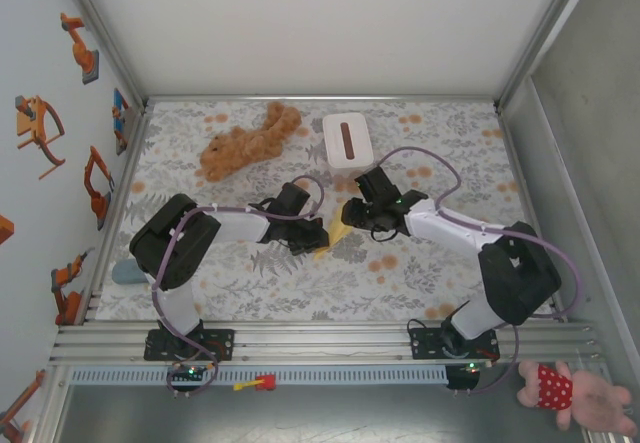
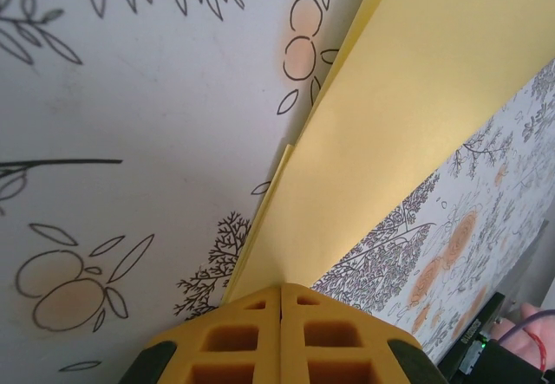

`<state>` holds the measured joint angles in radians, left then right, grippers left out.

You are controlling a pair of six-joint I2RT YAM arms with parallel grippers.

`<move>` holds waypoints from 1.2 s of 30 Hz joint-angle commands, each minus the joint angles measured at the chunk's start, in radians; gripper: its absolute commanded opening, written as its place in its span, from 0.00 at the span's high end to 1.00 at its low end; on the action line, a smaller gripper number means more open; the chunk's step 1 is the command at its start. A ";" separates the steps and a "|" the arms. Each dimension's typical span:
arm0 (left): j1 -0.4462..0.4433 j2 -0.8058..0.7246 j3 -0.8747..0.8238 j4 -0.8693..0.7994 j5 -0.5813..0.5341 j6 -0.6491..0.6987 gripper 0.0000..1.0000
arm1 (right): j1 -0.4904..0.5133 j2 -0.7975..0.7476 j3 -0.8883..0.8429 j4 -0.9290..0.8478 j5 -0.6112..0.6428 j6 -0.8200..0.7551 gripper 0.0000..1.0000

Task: Fold a paper plane with a square sheet of paper (pick it up from the middle)
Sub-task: Fold the wing for the fifth time at the center of the table.

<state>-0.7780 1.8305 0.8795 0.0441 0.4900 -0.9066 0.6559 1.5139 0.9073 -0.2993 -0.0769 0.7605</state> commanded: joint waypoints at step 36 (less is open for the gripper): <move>-0.001 0.028 -0.015 -0.078 -0.018 0.001 0.98 | 0.024 0.224 -0.008 0.140 -0.058 0.033 0.92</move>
<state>-0.7780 1.8328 0.8810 0.0441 0.4938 -0.9066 0.6758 1.7157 0.8951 -0.1440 -0.1783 0.7879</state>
